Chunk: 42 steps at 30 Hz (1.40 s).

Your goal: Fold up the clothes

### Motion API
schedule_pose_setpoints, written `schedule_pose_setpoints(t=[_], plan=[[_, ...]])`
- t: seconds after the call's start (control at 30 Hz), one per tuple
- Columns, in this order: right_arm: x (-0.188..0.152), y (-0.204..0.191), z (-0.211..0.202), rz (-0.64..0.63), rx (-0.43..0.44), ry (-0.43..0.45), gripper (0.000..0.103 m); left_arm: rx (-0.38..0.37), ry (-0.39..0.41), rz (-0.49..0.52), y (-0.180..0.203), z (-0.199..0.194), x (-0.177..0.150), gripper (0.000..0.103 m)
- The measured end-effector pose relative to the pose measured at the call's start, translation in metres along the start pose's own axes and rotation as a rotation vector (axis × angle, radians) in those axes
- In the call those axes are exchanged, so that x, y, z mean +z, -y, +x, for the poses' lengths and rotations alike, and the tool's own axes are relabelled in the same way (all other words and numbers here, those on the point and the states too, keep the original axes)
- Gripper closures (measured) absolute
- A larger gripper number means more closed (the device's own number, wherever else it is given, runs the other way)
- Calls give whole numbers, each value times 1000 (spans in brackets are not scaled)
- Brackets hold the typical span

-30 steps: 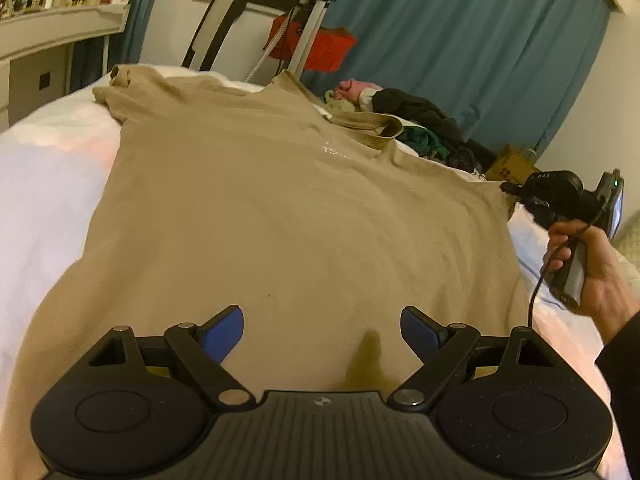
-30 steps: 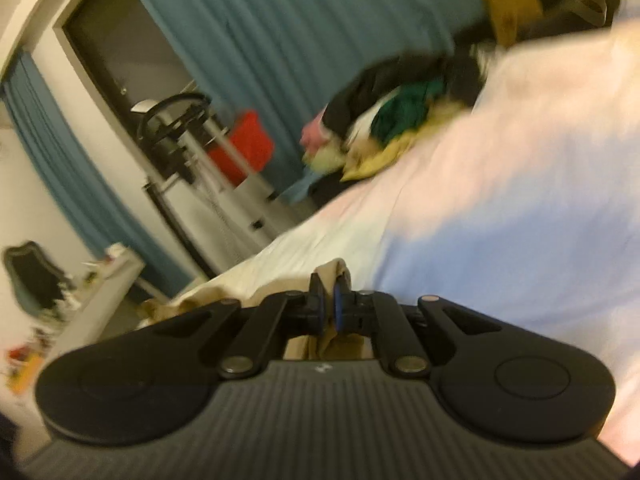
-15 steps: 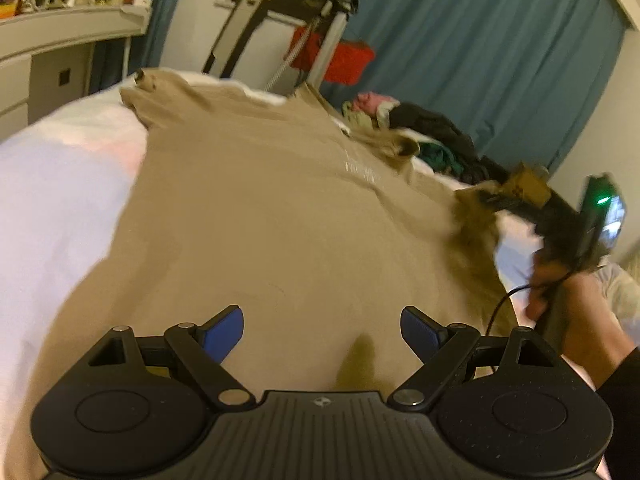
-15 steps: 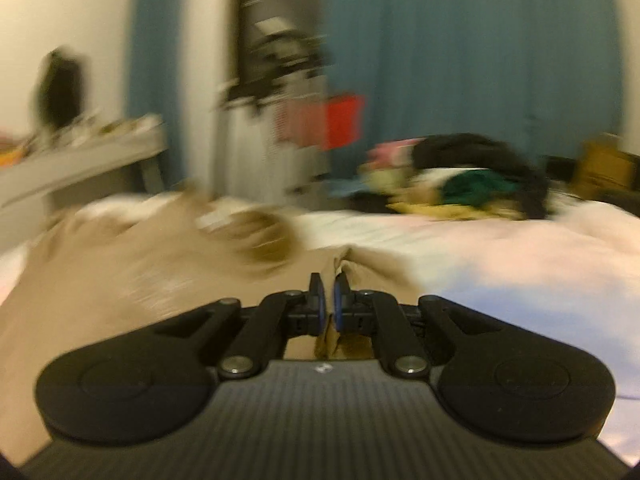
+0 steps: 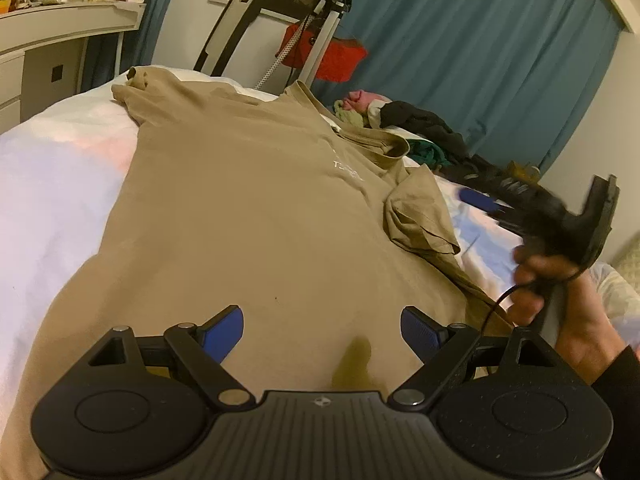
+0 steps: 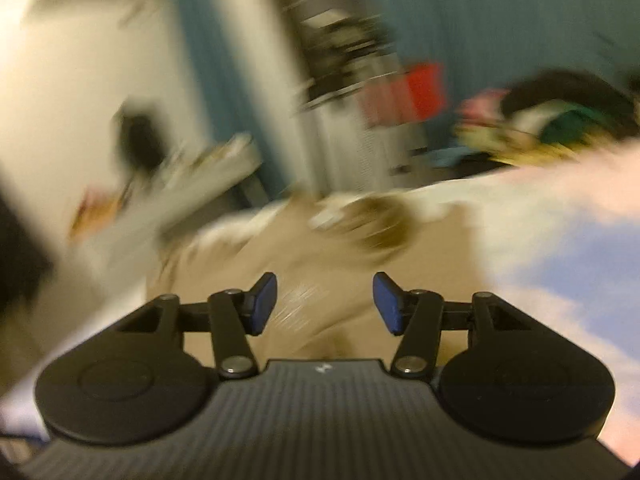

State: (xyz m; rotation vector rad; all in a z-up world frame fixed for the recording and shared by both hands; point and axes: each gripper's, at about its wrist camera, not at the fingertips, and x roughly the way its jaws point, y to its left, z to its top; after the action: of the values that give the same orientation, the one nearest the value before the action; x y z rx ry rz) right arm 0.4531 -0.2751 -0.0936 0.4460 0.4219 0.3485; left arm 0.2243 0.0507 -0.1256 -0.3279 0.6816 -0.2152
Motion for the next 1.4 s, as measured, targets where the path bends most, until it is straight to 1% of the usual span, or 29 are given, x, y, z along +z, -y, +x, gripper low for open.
schedule_pose_setpoints(t=[0.07,0.1,0.13,0.2,0.27,0.3,0.33,0.37,0.4,0.47,0.53,0.6,0.67,0.7,0.77,0.87,0.93,0.97,1.03,1.07,1.1,1.13,1.17,1.2,1.23,1.33,1.4], plan=[[2,39,-3,167,-58,-10,46,0,2,8,1,0,0,15],[-2,56,-2,235,-72,-25,46,-1,1,8,2,1,0,15],[-7,68,0,273,-78,-46,46,-1,-1,7,2,2,0,15],[-16,80,13,290,-89,-90,46,1,-3,3,2,2,-1,15],[-26,82,26,296,-71,-105,47,3,-4,3,2,3,-2,15],[-30,81,33,300,-65,-122,51,8,-5,2,2,3,-2,15],[-32,78,38,295,-71,-135,58,12,-6,2,2,4,-3,15],[-32,74,41,283,-72,-145,82,17,-8,1,2,4,-3,15],[-29,70,41,267,-67,-147,96,21,-9,0,2,5,-4,15],[-20,59,34,216,-64,-135,96,16,-21,-5,1,6,-3,15],[0,48,22,125,-101,-109,96,11,-21,1,2,5,-3,15],[25,49,11,42,-166,-67,97,7,-19,10,3,6,-4,15],[53,59,11,-24,-263,-47,97,3,-20,18,4,7,-4,15],[66,67,14,-46,-322,-45,97,1,-25,18,4,9,-4,15],[90,91,28,-40,-416,-57,97,-2,-36,19,5,13,-4,15],[99,115,55,-105,-556,-106,97,0,-36,41,8,19,-4,15],[93,125,64,-129,-603,-122,97,8,-43,58,11,25,-3,15],[89,130,62,-114,-603,-103,95,8,-47,59,11,27,-3,15],[80,137,48,-42,-580,-26,94,8,-55,60,11,30,-2,15],[75,139,35,10,-564,23,89,9,-59,61,11,31,-2,15],[69,141,23,63,-549,73,80,8,-60,64,11,32,-1,15],[64,141,15,114,-532,114,70,10,-60,67,11,31,-1,15],[54,141,5,188,-500,148,44,9,-61,65,11,31,-1,15],[43,142,-6,274,-458,180,21,8,-63,62,11,30,0,15],[32,143,-18,360,-416,213,17,6,-63,58,10,29,-1,15],[-2,145,-52,616,-284,307,17,8,-67,47,8,22,-3,15],[-19,142,-55,684,-234,295,17,11,-68,40,7,17,-6,15]])
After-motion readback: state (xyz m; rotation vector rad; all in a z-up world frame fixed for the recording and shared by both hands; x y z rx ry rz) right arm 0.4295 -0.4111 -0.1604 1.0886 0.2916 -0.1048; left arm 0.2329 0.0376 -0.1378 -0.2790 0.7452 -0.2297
